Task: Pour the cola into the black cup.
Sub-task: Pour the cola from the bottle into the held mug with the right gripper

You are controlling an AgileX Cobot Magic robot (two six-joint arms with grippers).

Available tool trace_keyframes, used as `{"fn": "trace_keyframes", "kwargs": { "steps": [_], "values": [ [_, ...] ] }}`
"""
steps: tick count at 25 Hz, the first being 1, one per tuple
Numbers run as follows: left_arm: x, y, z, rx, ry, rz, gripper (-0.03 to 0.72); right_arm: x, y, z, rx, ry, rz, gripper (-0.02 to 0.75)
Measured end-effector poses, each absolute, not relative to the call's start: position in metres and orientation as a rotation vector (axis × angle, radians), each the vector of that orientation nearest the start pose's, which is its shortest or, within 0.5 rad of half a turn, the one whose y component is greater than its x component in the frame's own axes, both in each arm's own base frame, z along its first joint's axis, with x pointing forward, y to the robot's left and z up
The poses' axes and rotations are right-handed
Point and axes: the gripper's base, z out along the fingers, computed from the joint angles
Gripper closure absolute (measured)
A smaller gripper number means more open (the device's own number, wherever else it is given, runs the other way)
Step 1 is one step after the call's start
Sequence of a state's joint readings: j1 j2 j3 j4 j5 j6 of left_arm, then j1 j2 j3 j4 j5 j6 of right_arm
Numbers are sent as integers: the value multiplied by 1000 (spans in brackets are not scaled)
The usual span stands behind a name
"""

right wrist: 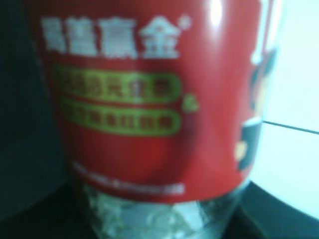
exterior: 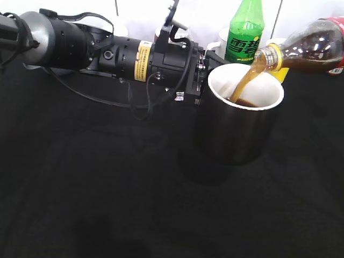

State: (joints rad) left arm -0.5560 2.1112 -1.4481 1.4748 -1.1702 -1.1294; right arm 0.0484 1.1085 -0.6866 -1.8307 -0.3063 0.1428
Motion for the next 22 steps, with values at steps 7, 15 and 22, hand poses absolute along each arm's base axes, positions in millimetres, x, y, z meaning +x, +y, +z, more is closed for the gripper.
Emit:
{"fn": "trace_keyframes", "kwargs": {
  "steps": [7,15,22],
  "values": [
    [325,-300,214,1389,1327,-1336,641,231,38,296,-1710,1141,-786,371],
    [325,-300,214,1398,1319,-1328,641,232,41,301,-1557,1208,-679,371],
    [326,-299,214,1401,1313,-1318,641,236,40,316,-949,1475,-293,371]
  ]
}}
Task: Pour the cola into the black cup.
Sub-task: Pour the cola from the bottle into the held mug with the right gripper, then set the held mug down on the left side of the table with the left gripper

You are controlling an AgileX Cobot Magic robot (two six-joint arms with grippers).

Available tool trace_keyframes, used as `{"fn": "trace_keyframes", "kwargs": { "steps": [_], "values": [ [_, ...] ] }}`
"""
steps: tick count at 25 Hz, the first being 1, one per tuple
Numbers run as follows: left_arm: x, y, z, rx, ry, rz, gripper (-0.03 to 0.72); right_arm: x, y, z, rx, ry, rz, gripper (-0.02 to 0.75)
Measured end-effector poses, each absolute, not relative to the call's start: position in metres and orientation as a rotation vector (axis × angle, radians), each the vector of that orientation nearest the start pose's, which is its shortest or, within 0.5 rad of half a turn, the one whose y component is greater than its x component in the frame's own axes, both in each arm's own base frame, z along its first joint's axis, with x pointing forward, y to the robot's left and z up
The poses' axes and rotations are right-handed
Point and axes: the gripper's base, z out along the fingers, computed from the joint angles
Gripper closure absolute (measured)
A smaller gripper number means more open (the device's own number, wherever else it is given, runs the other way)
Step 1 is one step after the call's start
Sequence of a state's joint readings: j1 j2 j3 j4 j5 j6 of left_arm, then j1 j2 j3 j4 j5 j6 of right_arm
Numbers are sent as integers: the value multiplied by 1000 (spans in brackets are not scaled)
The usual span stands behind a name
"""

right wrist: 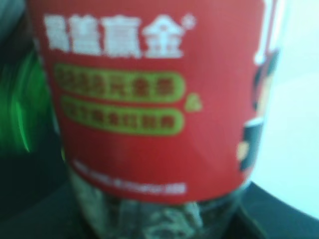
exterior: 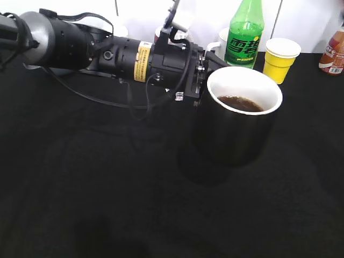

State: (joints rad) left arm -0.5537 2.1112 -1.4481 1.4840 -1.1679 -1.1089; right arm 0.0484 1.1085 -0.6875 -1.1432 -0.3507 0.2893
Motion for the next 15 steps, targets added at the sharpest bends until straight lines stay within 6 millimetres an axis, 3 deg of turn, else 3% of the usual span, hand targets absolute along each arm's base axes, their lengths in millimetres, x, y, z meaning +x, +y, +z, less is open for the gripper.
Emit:
{"fn": "trace_keyframes", "kwargs": {
  "steps": [2,4,7,10,13,15],
  "values": [
    [331,-294,214,1387,1322,-1307,641,239,34,325,-401,1594,78,371],
    [340,-283,214,1362,1337,-1286,641,239,35,331,-212,1564,272,371],
    [362,-252,219,1292,1370,-1218,641,239,36,333,-196,1550,308,371],
    [384,-197,256,1174,1384,-1098,641,239,34,331,-183,1577,291,371],
    [375,-165,304,1089,1385,-919,641,239,34,331,-182,1579,291,371],
    [354,-153,315,981,1463,-817,641,239,34,331,-182,1579,291,371]
  ]
}}
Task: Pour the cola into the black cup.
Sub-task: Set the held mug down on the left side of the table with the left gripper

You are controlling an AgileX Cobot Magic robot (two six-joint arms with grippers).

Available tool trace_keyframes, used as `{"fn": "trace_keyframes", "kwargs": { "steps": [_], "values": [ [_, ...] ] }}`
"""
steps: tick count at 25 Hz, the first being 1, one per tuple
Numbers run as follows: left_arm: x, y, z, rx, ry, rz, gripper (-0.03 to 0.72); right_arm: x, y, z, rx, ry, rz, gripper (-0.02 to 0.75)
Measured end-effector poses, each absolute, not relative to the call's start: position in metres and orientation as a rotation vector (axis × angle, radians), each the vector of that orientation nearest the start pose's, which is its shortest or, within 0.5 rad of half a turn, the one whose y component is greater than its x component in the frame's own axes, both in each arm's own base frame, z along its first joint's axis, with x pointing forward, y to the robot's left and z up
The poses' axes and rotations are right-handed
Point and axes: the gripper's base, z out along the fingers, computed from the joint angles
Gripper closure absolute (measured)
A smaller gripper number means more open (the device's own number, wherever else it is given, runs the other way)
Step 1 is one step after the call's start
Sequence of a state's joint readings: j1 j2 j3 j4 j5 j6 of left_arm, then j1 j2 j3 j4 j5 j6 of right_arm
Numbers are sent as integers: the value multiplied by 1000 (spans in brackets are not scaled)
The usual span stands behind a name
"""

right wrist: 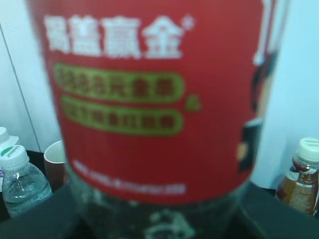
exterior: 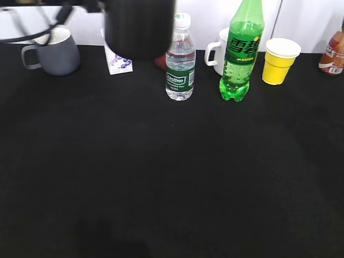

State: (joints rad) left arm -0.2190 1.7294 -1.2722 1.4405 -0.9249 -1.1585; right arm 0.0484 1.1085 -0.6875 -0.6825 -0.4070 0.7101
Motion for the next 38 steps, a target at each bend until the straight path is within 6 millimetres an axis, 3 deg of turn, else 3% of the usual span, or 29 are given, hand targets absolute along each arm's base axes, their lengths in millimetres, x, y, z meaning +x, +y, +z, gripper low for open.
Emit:
{"fn": "trace_keyframes", "kwargs": {
  "steps": [3,6,8,10,13,17,20,24,27,31,38],
  "values": [
    [317,-125,332,697,1557,-640,641,239,34,331,-181,1579,291,371],
    [266,-83,351,328,1558,-434,641,239,34,330,-181,1579,291,371],
    [245,-67,345,184,1534,-379,641,239,34,330,-182,1579,291,371],
    [239,-58,320,91,1550,-340,641,239,34,330,-182,1579,291,371],
    [249,-53,275,22,1527,-294,641,239,34,330,-182,1579,291,371],
    [287,-59,214,20,1482,-259,641,239,35,330,-209,1583,278,371],
    [304,-60,171,-3,1600,-227,641,239,35,330,-215,1583,275,371],
    [338,-69,164,4,1567,-233,641,239,35,330,-215,1583,275,371],
    [355,-73,144,12,1597,-231,641,239,36,329,-228,1585,268,371],
    [359,-74,111,24,1676,-225,641,239,36,329,-233,1585,266,371],
    [364,-77,104,34,1646,-246,639,239,36,329,-233,1585,266,371]
  ]
}}
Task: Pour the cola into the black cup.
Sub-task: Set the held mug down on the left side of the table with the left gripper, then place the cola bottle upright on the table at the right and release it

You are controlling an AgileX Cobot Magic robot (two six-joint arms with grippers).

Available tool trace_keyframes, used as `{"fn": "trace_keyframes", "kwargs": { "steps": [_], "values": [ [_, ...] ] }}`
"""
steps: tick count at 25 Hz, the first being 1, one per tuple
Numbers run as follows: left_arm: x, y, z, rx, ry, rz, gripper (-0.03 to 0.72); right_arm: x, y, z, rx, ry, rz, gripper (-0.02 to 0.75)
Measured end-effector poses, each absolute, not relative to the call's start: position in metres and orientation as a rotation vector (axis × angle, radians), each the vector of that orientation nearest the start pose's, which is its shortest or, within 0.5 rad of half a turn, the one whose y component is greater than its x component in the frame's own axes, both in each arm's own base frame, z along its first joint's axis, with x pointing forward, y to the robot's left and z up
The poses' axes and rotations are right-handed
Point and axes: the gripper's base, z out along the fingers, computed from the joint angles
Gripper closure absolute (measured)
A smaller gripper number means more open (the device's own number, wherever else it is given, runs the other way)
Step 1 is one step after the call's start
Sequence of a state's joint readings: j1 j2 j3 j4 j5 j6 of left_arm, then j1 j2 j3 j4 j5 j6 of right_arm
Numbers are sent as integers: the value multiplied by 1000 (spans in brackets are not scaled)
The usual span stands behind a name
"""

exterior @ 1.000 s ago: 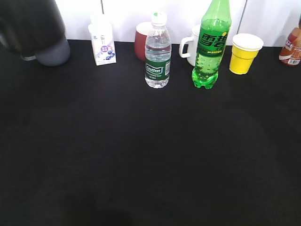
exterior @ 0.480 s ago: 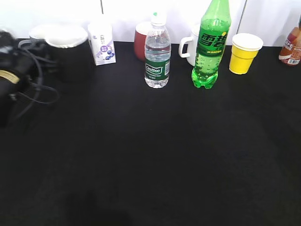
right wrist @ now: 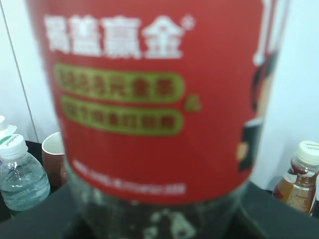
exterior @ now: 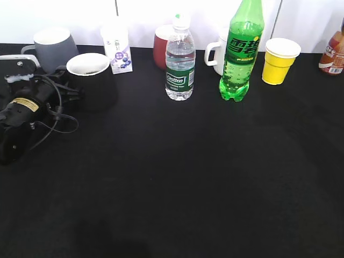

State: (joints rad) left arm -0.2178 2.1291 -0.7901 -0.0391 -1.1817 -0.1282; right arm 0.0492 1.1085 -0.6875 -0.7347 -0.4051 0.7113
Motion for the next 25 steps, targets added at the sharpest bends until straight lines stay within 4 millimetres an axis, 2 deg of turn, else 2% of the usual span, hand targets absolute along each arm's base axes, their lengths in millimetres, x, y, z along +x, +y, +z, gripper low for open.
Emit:
{"fn": "trace_keyframes", "kwargs": {
  "steps": [1,2,4,5,6,11,13,15,17,18,20,22,25],
  "values": [
    [364,-77,105,32,1643,-251,604,239,36,329,-233,1585,266,371],
    [365,-78,106,30,1631,-257,522,239,36,329,-233,1585,266,371],
    [366,-76,106,-8,1632,-272,283,239,36,329,-233,1585,266,371],
    [366,-76,106,-26,1632,-287,207,239,36,329,-233,1585,266,371],
    [365,-76,106,-30,1631,-292,174,239,36,329,-233,1585,266,371],
    [338,-71,88,-22,1722,-287,171,239,35,328,-228,1595,258,371],
    [322,-71,90,27,1753,-302,235,240,34,327,-219,1614,245,371],
    [308,-69,101,43,1758,-307,276,240,34,327,-219,1614,245,371],
    [290,-69,124,82,1719,-332,282,240,33,327,-215,1609,242,371],
    [276,-69,137,123,1695,-355,287,241,30,328,-154,1603,244,371],
    [243,-66,171,163,1598,-380,367,240,19,322,-15,1575,192,371],
    [218,-60,211,166,1444,-385,432,235,11,296,12,1563,79,371],
    [189,-53,250,182,1405,-348,440,238,8,230,-52,1606,-32,371]
  ]
}}
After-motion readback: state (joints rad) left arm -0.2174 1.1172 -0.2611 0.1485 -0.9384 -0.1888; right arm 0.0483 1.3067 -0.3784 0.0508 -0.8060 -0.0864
